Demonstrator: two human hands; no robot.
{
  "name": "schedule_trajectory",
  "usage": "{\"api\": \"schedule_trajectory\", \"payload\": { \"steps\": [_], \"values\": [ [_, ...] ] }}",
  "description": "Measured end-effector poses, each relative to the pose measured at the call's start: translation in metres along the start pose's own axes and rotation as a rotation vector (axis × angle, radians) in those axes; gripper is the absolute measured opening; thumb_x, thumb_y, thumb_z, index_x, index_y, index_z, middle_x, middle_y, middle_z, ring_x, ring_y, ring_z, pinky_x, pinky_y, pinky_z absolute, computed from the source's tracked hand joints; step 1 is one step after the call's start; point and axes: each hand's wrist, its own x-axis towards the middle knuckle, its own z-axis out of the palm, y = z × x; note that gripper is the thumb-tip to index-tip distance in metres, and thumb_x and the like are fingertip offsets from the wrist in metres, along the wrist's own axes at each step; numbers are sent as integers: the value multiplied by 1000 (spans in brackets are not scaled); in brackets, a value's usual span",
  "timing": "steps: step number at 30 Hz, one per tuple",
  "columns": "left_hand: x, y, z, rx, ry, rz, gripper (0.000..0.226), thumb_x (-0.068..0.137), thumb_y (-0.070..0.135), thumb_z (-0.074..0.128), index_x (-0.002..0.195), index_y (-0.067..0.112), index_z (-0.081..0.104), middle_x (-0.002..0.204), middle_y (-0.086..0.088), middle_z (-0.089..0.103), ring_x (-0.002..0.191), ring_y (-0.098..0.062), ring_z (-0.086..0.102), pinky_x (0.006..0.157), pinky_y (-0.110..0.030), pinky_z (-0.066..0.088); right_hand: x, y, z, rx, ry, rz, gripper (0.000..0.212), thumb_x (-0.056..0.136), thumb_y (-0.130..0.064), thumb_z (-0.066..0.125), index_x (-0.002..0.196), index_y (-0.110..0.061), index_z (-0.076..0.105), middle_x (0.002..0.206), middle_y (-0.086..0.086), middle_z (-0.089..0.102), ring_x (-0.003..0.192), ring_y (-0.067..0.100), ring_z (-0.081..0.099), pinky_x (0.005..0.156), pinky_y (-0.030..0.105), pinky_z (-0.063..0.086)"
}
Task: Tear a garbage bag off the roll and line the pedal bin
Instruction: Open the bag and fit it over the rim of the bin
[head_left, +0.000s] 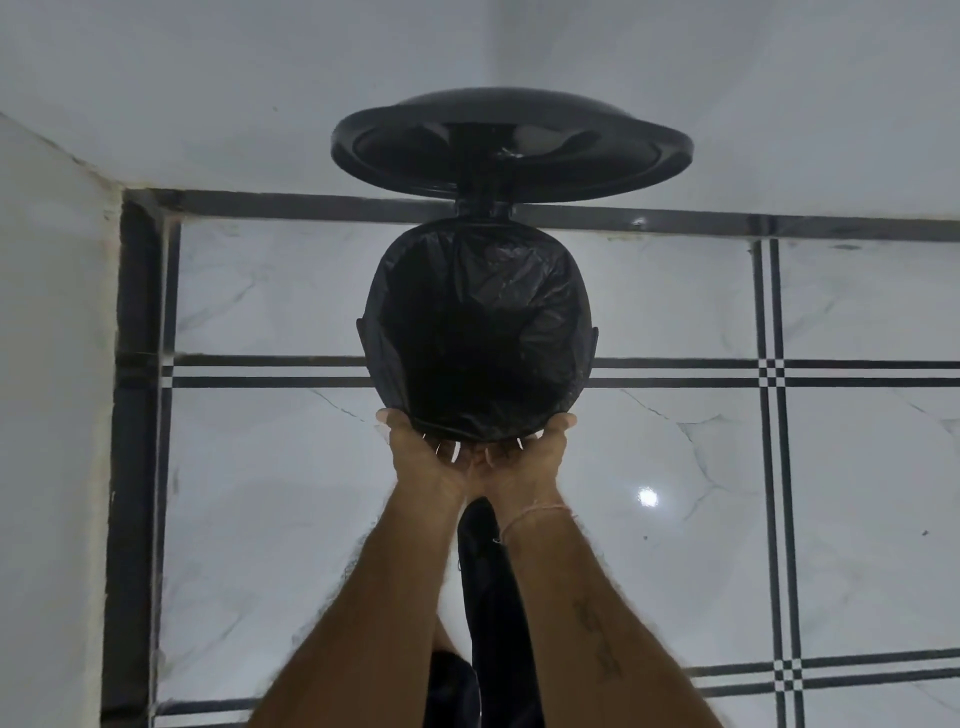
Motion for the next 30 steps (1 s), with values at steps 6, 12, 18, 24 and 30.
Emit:
{"api": "schedule_trajectory", "payload": {
  "steps": [6, 12, 18, 24, 30],
  "values": [
    [25, 38, -9, 143, 7, 166, 45, 105, 47, 45, 135, 15, 58, 137, -7, 63, 97, -19, 64, 94, -38, 51, -3, -43, 1, -45, -74, -66, 57, 96, -61, 42, 122, -13, 59, 121, 6, 63, 114, 26, 58, 76, 40, 54],
    [41, 51, -21, 216, -20, 155, 46, 102, 39, 54, 139, 11, 57, 126, -7, 66, 89, -19, 67, 85, -36, 55, 12, -54, -8, -109, -163, -139, 50, 99, -49, 48, 133, -15, 60, 133, 8, 63, 123, 34, 58, 99, 48, 51],
    [55, 59, -26, 260, -22, 122, 39, 101, 40, 58, 127, 11, 65, 119, -7, 73, 85, -19, 76, 65, -29, 63, 23, -61, -11, -89, -158, -94, 41, 96, -39, 57, 127, -14, 65, 130, 7, 67, 122, 33, 60, 97, 50, 52],
    [54, 56, -15, 283, -57, 110, 25, 108, 24, 47, 106, 10, 67, 87, -5, 75, 70, -17, 76, 60, -27, 63, 26, -66, -11, -181, -171, -140, 38, 95, -27, 56, 128, -10, 65, 127, 12, 69, 120, 34, 63, 97, 45, 53],
    [29, 63, -12, 401, 22, 164, 49, 104, 47, 47, 139, 14, 57, 138, -7, 63, 112, -23, 67, 103, -41, 52, 7, -79, -2, -489, 36, -345, 37, 100, -44, 48, 118, -16, 62, 122, 4, 66, 118, 25, 60, 95, 36, 48]
  ]
}}
